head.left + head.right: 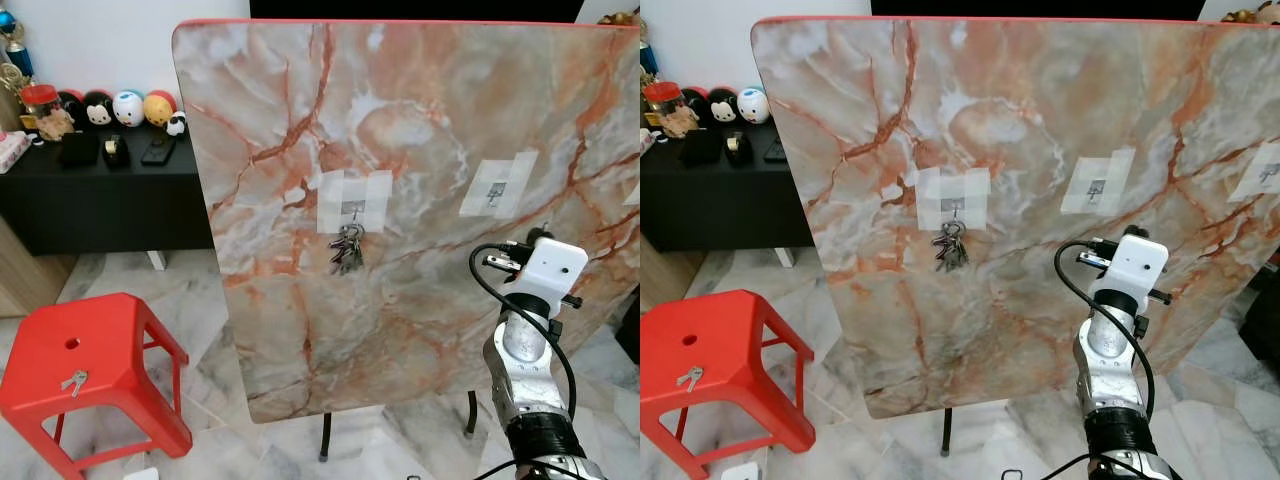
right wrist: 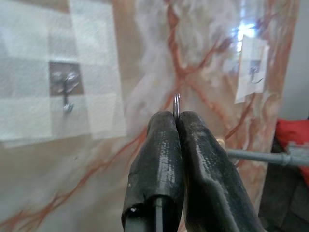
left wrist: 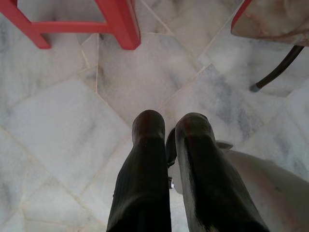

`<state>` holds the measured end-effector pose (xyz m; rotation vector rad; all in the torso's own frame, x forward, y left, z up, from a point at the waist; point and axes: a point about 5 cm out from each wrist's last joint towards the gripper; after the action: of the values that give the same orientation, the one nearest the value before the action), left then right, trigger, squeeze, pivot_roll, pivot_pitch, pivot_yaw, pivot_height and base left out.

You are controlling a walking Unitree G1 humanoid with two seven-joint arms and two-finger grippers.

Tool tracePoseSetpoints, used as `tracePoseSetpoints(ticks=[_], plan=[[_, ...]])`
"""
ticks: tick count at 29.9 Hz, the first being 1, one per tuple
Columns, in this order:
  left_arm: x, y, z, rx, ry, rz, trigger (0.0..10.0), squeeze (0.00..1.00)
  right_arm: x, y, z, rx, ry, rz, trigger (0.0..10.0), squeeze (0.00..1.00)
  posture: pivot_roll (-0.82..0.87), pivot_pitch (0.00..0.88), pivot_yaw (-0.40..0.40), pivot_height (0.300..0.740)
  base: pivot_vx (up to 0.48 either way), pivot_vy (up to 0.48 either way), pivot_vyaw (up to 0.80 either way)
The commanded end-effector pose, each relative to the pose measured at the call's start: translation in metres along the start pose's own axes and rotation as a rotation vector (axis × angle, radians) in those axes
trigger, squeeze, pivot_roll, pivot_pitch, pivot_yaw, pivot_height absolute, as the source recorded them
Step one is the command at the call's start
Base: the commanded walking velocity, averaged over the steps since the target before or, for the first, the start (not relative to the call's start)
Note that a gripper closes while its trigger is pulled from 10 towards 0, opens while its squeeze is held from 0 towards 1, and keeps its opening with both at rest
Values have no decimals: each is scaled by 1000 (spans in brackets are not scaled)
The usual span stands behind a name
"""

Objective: Hang keys on a hook

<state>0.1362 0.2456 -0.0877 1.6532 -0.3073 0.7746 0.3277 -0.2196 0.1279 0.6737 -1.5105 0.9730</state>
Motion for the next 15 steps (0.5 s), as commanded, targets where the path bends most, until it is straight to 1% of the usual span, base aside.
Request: tracePoseSetpoints(ticks=[1,3,10,15], plan=[[-7,2,-1,4,-15,-32,10000,0,9,-5,0,-1,41,31,10000,0,168,12,-66,740,0,0,0],[-7,2,-1,4,-15,-32,10000,0,9,-6,0,3,67,29,10000,0,169,11,-66,740,0,0,0],[-8,2,-1,2,-14,-35,10000,0,-2,-15,2,25,275,-32,10000,0,166,11,-66,740,0,0,0],[-8,2,-2,4,-10,-34,10000,0,-1,-18,-3,47,288,-38,10000,0,171,12,-67,740,0,0,0]])
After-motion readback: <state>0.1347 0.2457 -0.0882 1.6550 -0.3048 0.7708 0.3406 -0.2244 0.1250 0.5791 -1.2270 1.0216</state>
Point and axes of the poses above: a point about 5 cm out from each wrist's last joint towards the gripper, its own y axis pointing back from the gripper into the wrist, its own x axis along the axis of the wrist's last joint, z = x × y, and after that the axes turned 1 degree about -y, right-handed
